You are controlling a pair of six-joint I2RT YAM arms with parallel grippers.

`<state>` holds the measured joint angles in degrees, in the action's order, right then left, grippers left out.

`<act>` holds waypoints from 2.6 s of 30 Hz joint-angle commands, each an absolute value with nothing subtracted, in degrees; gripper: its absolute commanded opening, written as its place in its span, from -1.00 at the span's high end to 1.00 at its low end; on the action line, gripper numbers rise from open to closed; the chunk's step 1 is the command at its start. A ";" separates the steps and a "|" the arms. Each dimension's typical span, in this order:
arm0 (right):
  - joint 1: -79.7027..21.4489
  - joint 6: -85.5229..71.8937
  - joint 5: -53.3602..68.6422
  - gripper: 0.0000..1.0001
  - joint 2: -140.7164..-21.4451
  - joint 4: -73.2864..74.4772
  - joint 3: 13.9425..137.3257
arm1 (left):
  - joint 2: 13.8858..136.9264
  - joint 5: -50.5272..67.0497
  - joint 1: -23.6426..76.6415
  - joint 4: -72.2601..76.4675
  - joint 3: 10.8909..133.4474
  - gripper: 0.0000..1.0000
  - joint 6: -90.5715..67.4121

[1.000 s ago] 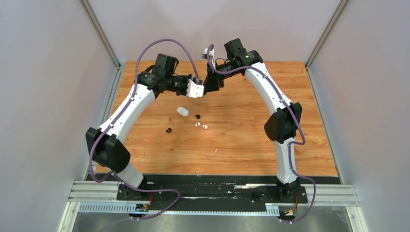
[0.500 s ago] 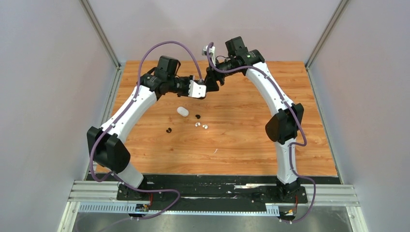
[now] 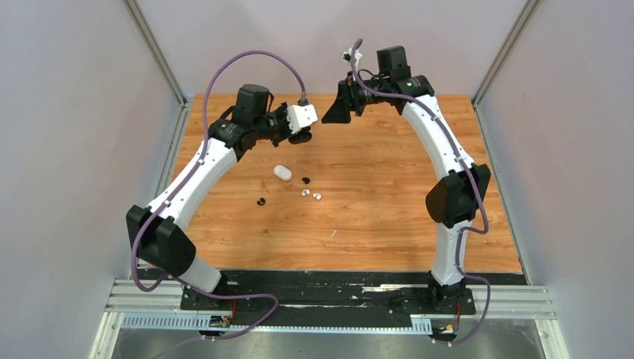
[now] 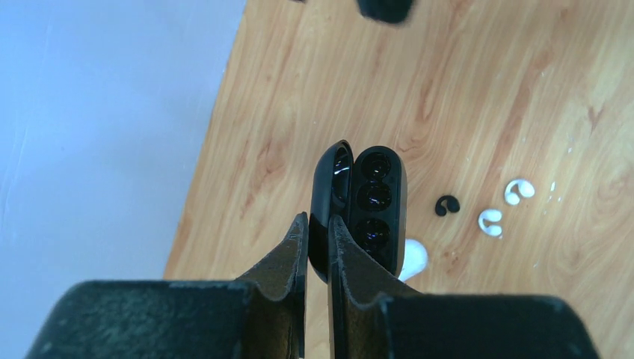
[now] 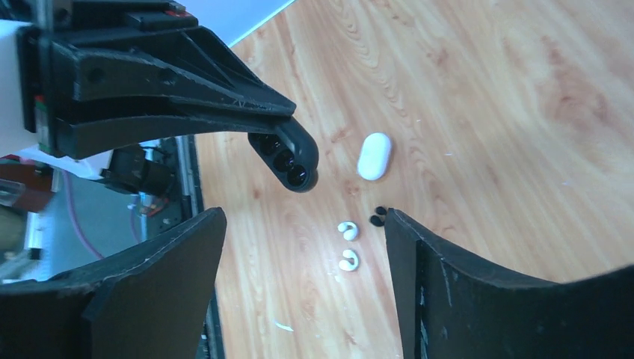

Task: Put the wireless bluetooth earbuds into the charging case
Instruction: Pass from the right arm to the left, then pass from the left arm to the right, then pass from the right arm to the left

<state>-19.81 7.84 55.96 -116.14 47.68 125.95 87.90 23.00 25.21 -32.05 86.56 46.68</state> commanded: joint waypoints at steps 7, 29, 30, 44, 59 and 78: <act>-22.56 -3.20 65.36 -0.61 -121.24 40.08 128.09 | 84.29 20.14 25.58 -23.08 85.55 1.00 26.13; -23.21 -1.39 68.11 0.70 -122.85 39.29 128.45 | 81.18 30.15 25.40 -16.78 80.46 1.00 16.41; -23.20 -1.16 68.23 0.73 -122.78 39.31 128.48 | 81.36 30.72 25.40 -17.03 80.53 1.00 16.46; -23.96 5.18 67.05 0.90 -121.93 41.94 129.14 | 90.57 47.27 20.52 -27.84 94.41 0.08 9.61; -24.78 6.81 65.66 0.87 -121.78 43.20 129.77 | 97.42 51.52 18.26 -44.86 105.54 0.09 16.98; -25.04 7.03 65.13 0.87 -121.59 43.52 129.70 | 100.46 52.63 17.13 -50.15 109.10 0.42 22.37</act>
<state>-24.69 5.93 64.95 -122.72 44.25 127.13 99.90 50.17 17.15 -48.45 106.63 21.04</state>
